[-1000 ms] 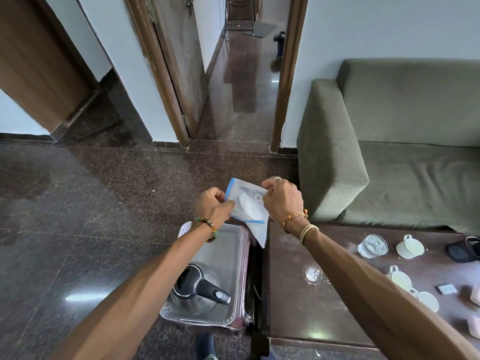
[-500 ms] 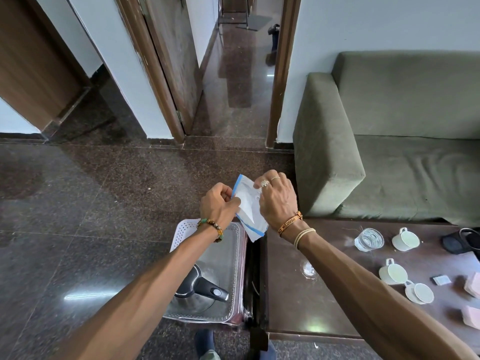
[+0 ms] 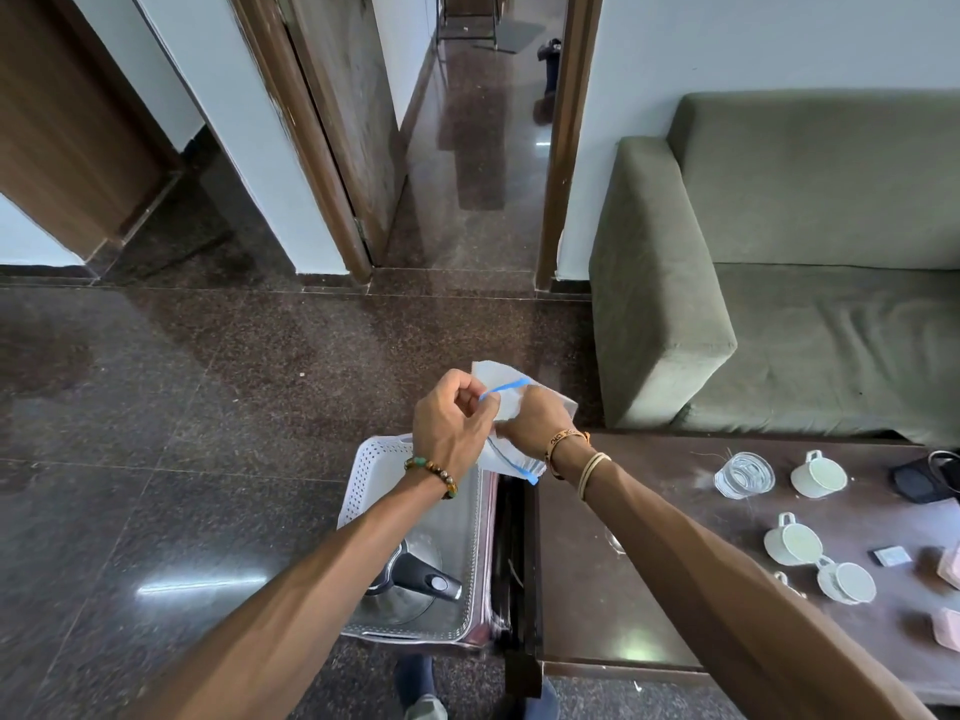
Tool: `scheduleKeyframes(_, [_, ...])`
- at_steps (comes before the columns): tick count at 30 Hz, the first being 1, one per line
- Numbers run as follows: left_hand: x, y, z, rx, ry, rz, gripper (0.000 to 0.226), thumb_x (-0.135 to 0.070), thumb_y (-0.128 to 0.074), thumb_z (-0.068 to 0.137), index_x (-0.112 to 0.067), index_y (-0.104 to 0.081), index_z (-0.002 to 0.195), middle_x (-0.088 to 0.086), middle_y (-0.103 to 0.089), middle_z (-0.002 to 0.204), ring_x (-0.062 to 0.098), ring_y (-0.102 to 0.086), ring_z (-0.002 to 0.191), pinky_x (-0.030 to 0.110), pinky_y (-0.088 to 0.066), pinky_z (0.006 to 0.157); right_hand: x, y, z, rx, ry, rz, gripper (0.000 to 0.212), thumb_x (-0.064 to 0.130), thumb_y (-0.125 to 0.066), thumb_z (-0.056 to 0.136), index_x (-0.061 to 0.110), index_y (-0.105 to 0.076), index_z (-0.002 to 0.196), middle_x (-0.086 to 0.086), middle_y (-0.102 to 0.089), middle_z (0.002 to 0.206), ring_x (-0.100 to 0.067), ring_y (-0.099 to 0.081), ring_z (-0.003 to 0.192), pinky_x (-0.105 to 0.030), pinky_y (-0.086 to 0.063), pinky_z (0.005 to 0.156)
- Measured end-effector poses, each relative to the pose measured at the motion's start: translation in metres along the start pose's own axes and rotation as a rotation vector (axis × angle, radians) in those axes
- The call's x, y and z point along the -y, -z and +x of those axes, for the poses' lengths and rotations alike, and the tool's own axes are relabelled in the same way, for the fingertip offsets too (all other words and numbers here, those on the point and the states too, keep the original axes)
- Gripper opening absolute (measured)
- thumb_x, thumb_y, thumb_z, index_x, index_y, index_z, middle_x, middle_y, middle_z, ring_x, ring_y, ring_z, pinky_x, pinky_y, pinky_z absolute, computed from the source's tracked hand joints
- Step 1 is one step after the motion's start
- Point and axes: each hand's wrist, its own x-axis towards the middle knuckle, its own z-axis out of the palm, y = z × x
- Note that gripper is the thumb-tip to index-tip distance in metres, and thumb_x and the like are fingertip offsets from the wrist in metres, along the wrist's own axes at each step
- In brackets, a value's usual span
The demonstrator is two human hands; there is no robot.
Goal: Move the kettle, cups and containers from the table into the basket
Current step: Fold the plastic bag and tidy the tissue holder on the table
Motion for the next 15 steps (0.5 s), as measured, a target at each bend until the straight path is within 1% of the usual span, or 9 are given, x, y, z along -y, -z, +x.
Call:
scheduleKeyframes(1, [0.001,0.0,0.0,-0.009,-0.011,0.016,0.013,-0.032,-0.067,0.072,-0.027,-0.056,0.073,-0.006,-0.064,0.061,0.008,-0.063,0.055,0.019,-0.048,0.052,-0.001,0.001,0.001,-0.008,-0.024,-0.005,0.034,0.037,-0.08,0.075,0.01,-0.059,0.081,-0.007,-0.067,0.086,-0.02,-0.059,0.08,-0.028,-0.042,0.064])
scheduleKeyframes(3, [0.005,0.001,0.001,-0.01,-0.016,0.033,0.012,-0.036,-0.065,0.072,-0.028,-0.055,0.073,-0.005,-0.064,0.06,0.007,-0.062,0.055,0.016,-0.046,0.051,-0.003,0.003,0.003,-0.047,-0.049,-0.028,0.045,0.043,-0.085,0.067,0.014,-0.05,0.07,0.001,-0.055,0.07,-0.016,-0.053,0.074,-0.024,-0.034,0.055])
scheduleKeyframes(5, [0.01,0.003,0.002,-0.018,0.003,0.029,0.013,-0.041,-0.062,0.07,-0.03,-0.055,0.073,-0.004,-0.064,0.059,0.007,-0.061,0.055,0.017,-0.047,0.051,-0.003,0.007,0.004,-0.08,-0.031,-0.075,0.051,0.048,-0.087,0.06,0.016,-0.049,0.07,0.005,-0.05,0.068,-0.015,-0.051,0.074,-0.023,-0.033,0.058])
scheduleKeyframes(8, [0.014,0.003,0.004,-0.018,0.097,-0.028,0.012,-0.036,-0.066,0.072,-0.029,-0.056,0.072,-0.002,-0.066,0.064,0.017,-0.067,0.057,0.039,-0.057,0.057,-0.003,0.01,0.005,-0.108,0.035,-0.131,0.058,0.051,-0.089,0.054,0.018,-0.048,0.078,0.004,-0.052,0.08,-0.014,-0.049,0.078,-0.025,-0.036,0.068])
scheduleKeyframes(9, [0.014,0.003,0.004,-0.008,0.12,-0.049,0.013,-0.035,-0.067,0.073,-0.027,-0.057,0.073,-0.001,-0.066,0.065,0.02,-0.068,0.058,0.044,-0.058,0.056,-0.004,0.012,0.005,-0.115,0.052,-0.13,0.06,0.051,-0.09,0.053,0.019,-0.046,0.08,0.005,-0.051,0.083,-0.014,-0.047,0.079,-0.025,-0.037,0.069])
scheduleKeyframes(11, [0.012,0.002,0.002,0.024,0.133,-0.1,0.015,-0.034,-0.07,0.073,-0.025,-0.058,0.072,0.002,-0.067,0.063,0.024,-0.068,0.057,0.048,-0.058,0.057,-0.004,0.014,0.005,-0.115,0.073,-0.17,0.065,0.056,-0.089,0.05,0.018,-0.045,0.079,0.005,-0.05,0.082,-0.014,-0.046,0.081,-0.024,-0.036,0.071])
scheduleKeyframes(13, [0.009,0.004,-0.001,0.058,0.09,-0.155,0.019,-0.036,-0.073,0.072,-0.023,-0.059,0.07,0.003,-0.067,0.059,0.024,-0.067,0.054,0.046,-0.058,0.056,-0.003,0.017,0.002,-0.1,0.071,-0.189,0.068,0.063,-0.087,0.048,0.016,-0.043,0.071,0.007,-0.048,0.072,-0.013,-0.045,0.081,-0.023,-0.034,0.072])
scheduleKeyframes(14, [0.008,0.006,-0.002,0.068,0.049,-0.191,0.023,-0.039,-0.074,0.073,-0.023,-0.059,0.071,0.004,-0.066,0.059,0.023,-0.066,0.052,0.042,-0.057,0.054,-0.002,0.019,0.0,-0.09,0.073,-0.172,0.069,0.066,-0.086,0.047,0.018,-0.041,0.068,0.01,-0.044,0.067,-0.013,-0.045,0.08,-0.021,-0.033,0.07])
scheduleKeyframes(15, [0.008,0.007,-0.004,0.058,0.011,-0.237,0.027,-0.045,-0.074,0.074,-0.021,-0.059,0.072,0.004,-0.065,0.058,0.02,-0.064,0.051,0.038,-0.055,0.051,-0.001,0.021,-0.002,-0.077,0.071,-0.151,0.071,0.067,-0.085,0.047,0.019,-0.037,0.065,0.011,-0.039,0.064,-0.013,-0.044,0.078,-0.019,-0.03,0.064])
